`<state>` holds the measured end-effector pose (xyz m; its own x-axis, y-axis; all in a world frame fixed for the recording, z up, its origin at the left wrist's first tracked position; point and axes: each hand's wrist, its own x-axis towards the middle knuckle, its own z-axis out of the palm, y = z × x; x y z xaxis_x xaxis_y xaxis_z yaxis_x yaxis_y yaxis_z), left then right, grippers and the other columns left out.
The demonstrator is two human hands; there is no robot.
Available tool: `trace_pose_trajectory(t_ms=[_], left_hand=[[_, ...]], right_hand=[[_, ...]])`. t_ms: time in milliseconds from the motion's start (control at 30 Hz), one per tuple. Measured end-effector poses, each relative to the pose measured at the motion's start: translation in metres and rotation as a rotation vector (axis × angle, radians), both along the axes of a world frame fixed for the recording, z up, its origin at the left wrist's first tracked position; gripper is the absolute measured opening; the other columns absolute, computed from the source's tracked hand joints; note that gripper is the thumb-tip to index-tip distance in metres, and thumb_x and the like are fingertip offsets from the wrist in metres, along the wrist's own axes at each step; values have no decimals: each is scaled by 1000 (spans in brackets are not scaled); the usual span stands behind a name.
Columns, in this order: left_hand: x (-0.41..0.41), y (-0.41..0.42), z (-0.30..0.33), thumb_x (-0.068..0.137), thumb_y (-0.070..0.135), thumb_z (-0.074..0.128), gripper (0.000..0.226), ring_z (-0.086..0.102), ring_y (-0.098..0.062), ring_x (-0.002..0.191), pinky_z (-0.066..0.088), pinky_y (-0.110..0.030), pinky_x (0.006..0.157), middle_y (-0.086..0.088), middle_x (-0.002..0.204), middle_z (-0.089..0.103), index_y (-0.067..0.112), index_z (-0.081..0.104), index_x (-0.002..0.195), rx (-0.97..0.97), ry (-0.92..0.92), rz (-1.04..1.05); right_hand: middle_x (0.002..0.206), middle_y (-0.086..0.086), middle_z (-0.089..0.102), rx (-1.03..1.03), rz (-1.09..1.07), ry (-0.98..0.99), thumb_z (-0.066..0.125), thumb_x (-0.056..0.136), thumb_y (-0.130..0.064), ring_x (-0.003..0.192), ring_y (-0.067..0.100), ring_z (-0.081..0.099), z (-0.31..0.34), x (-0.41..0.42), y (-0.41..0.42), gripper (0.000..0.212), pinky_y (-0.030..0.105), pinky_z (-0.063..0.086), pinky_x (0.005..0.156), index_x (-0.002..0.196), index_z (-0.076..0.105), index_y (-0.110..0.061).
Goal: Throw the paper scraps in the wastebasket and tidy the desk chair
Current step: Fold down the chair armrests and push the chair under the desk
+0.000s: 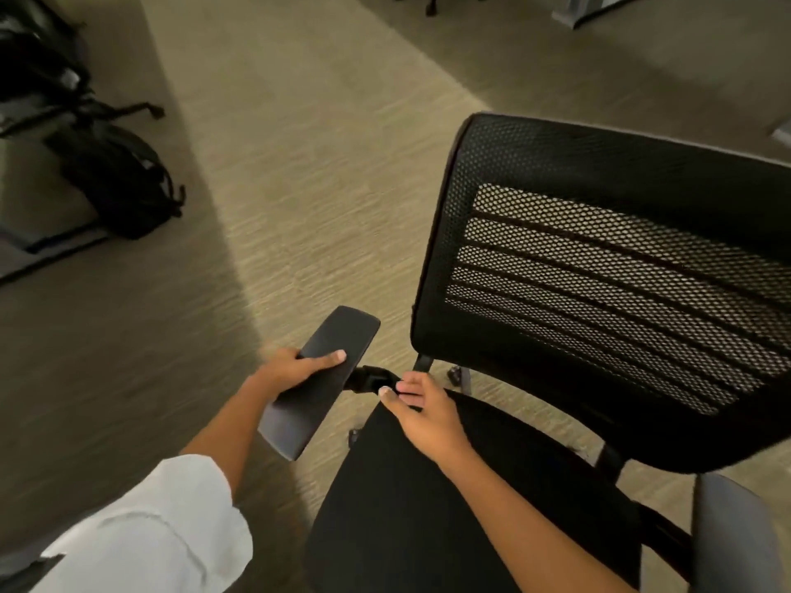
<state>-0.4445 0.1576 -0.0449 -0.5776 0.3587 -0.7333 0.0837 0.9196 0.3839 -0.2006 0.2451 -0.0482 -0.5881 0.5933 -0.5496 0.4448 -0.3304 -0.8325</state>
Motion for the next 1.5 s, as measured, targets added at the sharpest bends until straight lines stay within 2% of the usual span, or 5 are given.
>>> trace_pose_trajectory(t_ms=[200,367,567,1033,1500], left_hand=[[-12,-3,-22,36,80,85,84,73,-15,88,57,-31,71,5,95,77,26,69,98,82,-174,-15],[-16,-11,-28,42,77,86,83,76,-19,87,60,-41,87,1,90,80,18,75,99,124,-220,-39],[-19,-11,-36,41,74,88,79,76,-21,85,62,-41,82,-1,88,79,16,78,93,158,-232,-23],[-14,10,-97,65,68,80,47,62,3,47,39,-10,37,19,48,64,23,67,66,143,-133,-100],[-5,10,-112,64,71,78,64,66,-15,75,45,-26,55,-2,85,71,14,69,92,35,-19,-99]], right_hand=[[139,0,57,-160,32,-39,70,88,-45,108,4,56,-20,-54,-11,70,20,41,90,144,43,-12],[129,-1,65,-114,40,26,73,89,-31,118,9,60,-28,-71,-27,44,31,48,104,128,61,-15],[101,-11,68,-47,-67,25,78,84,-21,84,-13,61,-34,-92,-47,33,2,46,64,114,64,-23],[93,-3,74,166,-122,-181,83,79,-19,77,1,66,-90,-101,-37,30,-1,42,60,106,71,-15],[112,1,71,207,-24,-185,81,80,-28,107,14,67,-90,-95,-30,48,31,56,92,122,62,-17]])
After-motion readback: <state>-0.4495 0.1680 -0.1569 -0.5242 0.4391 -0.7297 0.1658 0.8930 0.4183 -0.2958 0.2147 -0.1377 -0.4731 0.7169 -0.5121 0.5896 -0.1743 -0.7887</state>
